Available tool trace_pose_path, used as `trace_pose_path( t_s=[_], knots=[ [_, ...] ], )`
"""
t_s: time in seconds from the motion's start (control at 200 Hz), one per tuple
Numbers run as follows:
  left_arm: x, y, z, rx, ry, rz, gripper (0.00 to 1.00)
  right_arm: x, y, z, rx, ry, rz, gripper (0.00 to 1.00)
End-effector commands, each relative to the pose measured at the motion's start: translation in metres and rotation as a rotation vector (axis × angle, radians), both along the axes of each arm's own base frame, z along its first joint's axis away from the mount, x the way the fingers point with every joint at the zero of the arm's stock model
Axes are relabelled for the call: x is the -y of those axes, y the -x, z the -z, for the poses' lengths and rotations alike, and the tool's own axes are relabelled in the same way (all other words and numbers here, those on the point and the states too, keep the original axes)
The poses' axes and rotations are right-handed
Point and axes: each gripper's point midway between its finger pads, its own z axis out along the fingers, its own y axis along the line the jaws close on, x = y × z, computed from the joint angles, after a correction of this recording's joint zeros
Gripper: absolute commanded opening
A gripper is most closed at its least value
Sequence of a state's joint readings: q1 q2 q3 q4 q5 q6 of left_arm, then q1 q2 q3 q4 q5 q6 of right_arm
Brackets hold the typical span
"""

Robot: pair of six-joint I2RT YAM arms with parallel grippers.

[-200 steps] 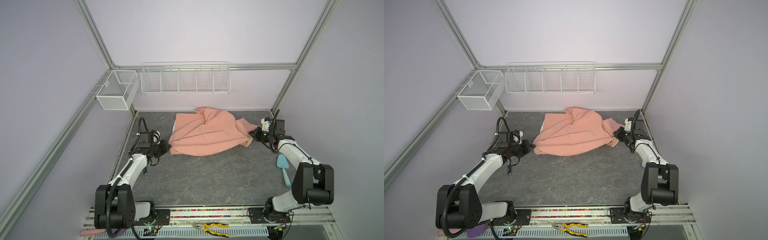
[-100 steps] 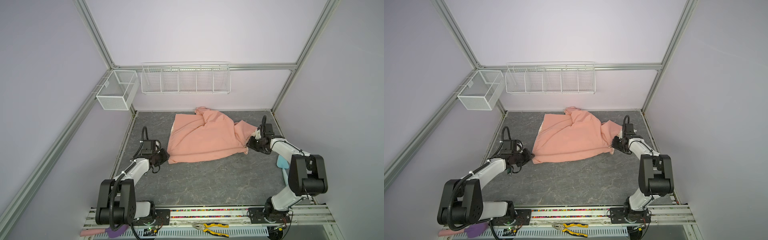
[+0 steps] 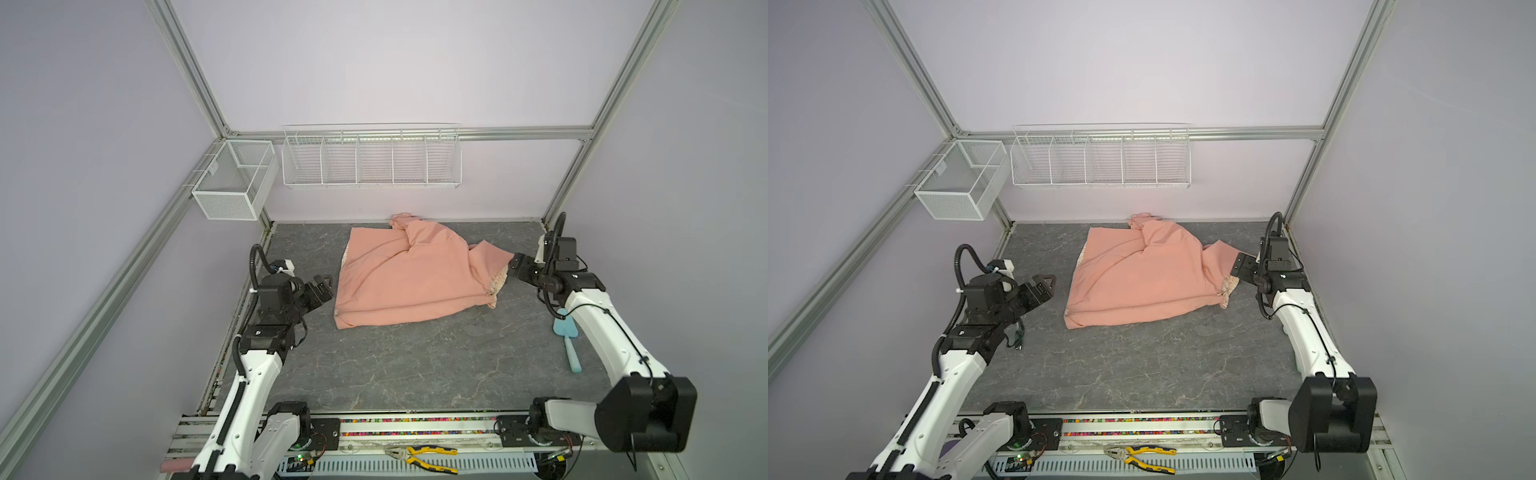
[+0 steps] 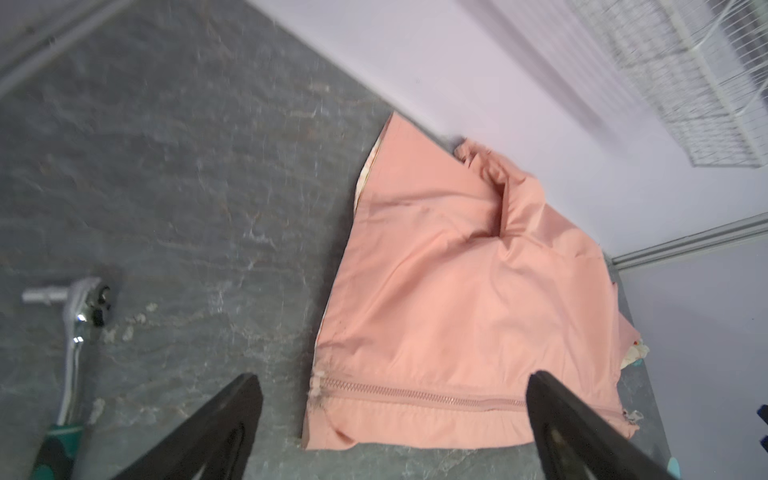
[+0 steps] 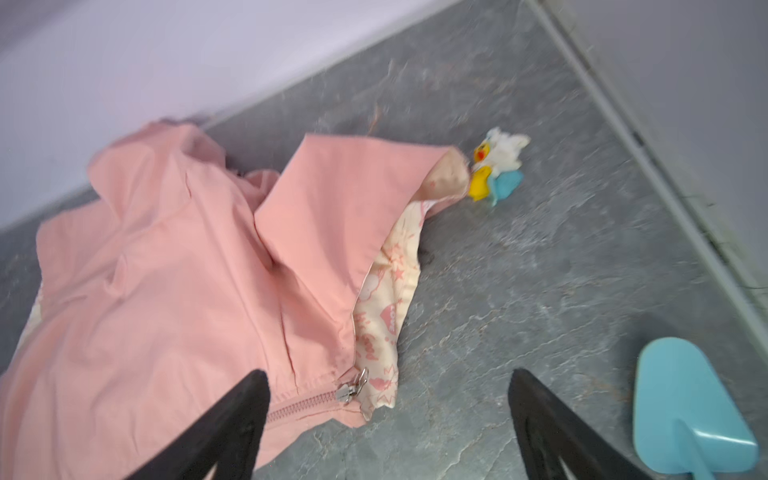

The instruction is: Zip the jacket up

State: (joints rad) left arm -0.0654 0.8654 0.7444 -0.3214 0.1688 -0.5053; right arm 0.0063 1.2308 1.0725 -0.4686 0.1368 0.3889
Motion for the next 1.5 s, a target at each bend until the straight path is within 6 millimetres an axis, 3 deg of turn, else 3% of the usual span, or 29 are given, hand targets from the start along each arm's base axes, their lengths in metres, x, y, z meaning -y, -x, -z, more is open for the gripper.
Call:
trace_pose_path(
  t_s=[0.0,0.065,0.135,0.195,0.27,0.295,0.355,0.41,0.535,0.645,0.75,0.855,0.93,1.065,1.155,1.235,1.305,1.495],
  knots=[
    [-0.008,-0.003,-0.052,0.189,-0.05,-0.026,1.0,0.025,0.011,-0.045,0.179,0.075,0.117,0.91],
    [-0.012,0.001,-0.074,0.302,-0.062,-0.044,1.0,0.026,0.017,-0.064,0.27,0.081,0.119,0.88],
    [-0.019,0.012,-0.1,0.48,-0.065,-0.087,1.0,0.032,0.023,-0.071,0.322,0.082,0.162,0.88],
    [-0.028,0.022,-0.108,0.564,-0.062,-0.141,1.0,0.041,0.025,-0.07,0.352,0.077,0.231,0.89],
    [-0.045,0.023,-0.112,0.593,-0.101,-0.234,1.0,0.037,0.021,-0.069,0.368,0.126,0.163,0.89],
    [-0.052,0.019,-0.107,0.562,-0.113,-0.278,1.0,0.034,0.017,-0.071,0.384,0.136,0.136,0.89],
    [-0.063,0.007,-0.092,0.492,-0.165,-0.334,1.0,0.031,0.008,-0.049,0.392,0.16,0.104,0.89],
    [-0.068,-0.004,-0.079,0.461,-0.223,-0.355,1.0,0.041,0.004,-0.027,0.38,0.19,0.163,0.89],
    [-0.084,-0.031,-0.018,0.321,-0.394,-0.409,1.0,0.049,-0.002,0.022,0.31,0.266,0.173,0.89],
    [-0.096,-0.04,0.034,0.226,-0.463,-0.456,1.0,0.052,-0.002,0.061,0.249,0.317,0.17,0.89],
    [-0.099,-0.046,0.062,0.174,-0.485,-0.459,1.0,0.054,0.002,0.09,0.213,0.365,0.16,0.89],
    [-0.099,-0.05,0.086,0.131,-0.513,-0.447,1.0,0.056,0.005,0.104,0.231,0.384,0.171,0.89],
    [-0.097,-0.054,0.099,0.116,-0.533,-0.425,1.0,0.054,0.002,0.103,0.253,0.412,0.16,0.89],
    [-0.087,-0.061,0.094,0.182,-0.582,-0.362,1.0,0.043,-0.006,0.11,0.311,0.426,0.091,0.89],
    [-0.087,-0.054,0.103,0.24,-0.57,-0.374,0.99,0.013,-0.012,0.115,0.332,0.411,-0.088,0.88],
    [-0.082,-0.053,0.103,0.33,-0.58,-0.359,0.99,0.0,-0.017,0.122,0.412,0.437,-0.155,0.88],
    [-0.077,-0.057,0.112,0.326,-0.588,-0.329,0.99,-0.001,-0.021,0.132,0.289,0.395,-0.179,0.88],
    [-0.086,-0.08,0.12,0.167,-0.6,-0.36,0.99,0.003,-0.025,0.131,0.321,0.365,-0.188,0.88]
  ],
)
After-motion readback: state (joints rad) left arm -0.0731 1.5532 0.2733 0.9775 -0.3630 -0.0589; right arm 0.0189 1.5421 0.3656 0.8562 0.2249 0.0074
